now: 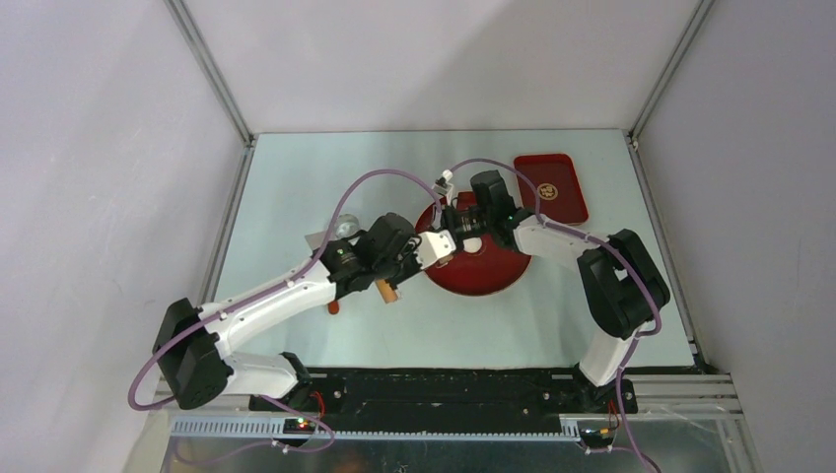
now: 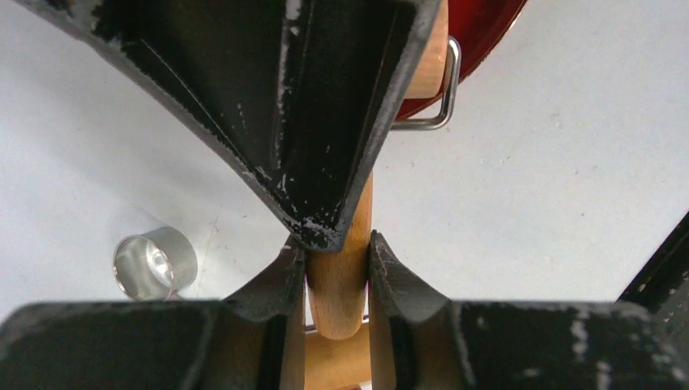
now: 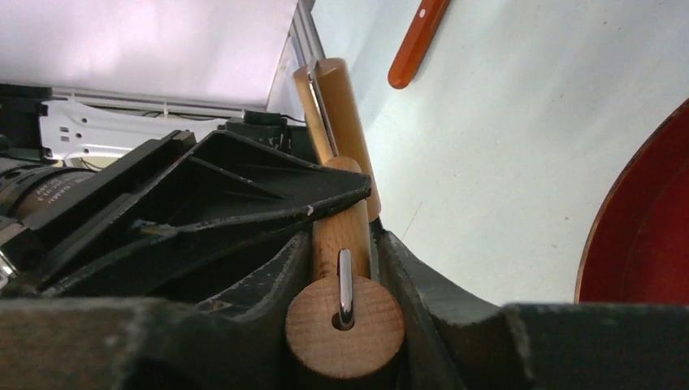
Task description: Roll out the dumpling wrappers from the dough
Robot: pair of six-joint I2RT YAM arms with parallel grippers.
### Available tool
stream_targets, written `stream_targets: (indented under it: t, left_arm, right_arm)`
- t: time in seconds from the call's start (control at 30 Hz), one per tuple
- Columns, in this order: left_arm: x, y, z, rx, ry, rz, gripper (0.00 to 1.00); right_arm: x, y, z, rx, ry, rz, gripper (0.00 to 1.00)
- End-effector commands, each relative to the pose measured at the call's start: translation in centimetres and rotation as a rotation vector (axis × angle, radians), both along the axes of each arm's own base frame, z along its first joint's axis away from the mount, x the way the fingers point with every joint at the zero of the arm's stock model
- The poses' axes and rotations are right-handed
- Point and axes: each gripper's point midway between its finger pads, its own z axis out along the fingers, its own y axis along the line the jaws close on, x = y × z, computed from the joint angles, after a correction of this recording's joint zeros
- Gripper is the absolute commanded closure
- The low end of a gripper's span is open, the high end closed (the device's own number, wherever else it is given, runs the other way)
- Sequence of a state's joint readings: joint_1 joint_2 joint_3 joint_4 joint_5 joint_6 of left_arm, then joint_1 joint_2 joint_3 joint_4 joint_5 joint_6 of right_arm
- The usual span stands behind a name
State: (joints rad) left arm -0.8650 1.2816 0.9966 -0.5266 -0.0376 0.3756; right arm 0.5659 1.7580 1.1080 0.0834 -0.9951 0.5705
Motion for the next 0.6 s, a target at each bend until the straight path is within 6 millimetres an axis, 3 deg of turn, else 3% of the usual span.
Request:
stream_targets:
  t: [0.0,0.03,0.07,0.3,0.37,0.43,0.57]
  left_arm:
    - [0.4,-1.8,2.0,-0.065,-0.067,-0.030,1.00]
    - [0.5,-1.8,2.0,-0.063,-0.071,-0.023,1.00]
    - [0.6,-1.8,2.0,-0.063,-0.075,-0.019,1.00]
    - [1.6,-1.1,2.1,-0.051,-0.108,0.030,0.97]
    - [1.9,-0.8,2.2,-0.064,-0.100,0.045,0.67]
    - [2.3,-0.6,2.8,-0.103,-0.084,0.065,0.47]
    - [3.2,0.2,4.9,-0.197,-0.049,0.084,0.26]
  right_arm:
    - [1.1,0.7,2.1,0.046,-0.054,-0.013,0.75]
    - [0.9,0.8,2.2,0.045,-0.053,-0.010,0.93]
    - [0.8,0.8,2.4,0.047,-0.055,-0.007,0.97]
    - [0.4,0.3,3.3,0.047,-0.062,-0.007,1.00]
    - [0.6,0.0,3.6,0.051,-0.069,-0.014,1.00]
    - [1.2,-0.6,3.9,0.054,-0.076,-0.031,1.00]
    - [2.2,-1.9,4.3,0.046,-0.096,-0.068,1.00]
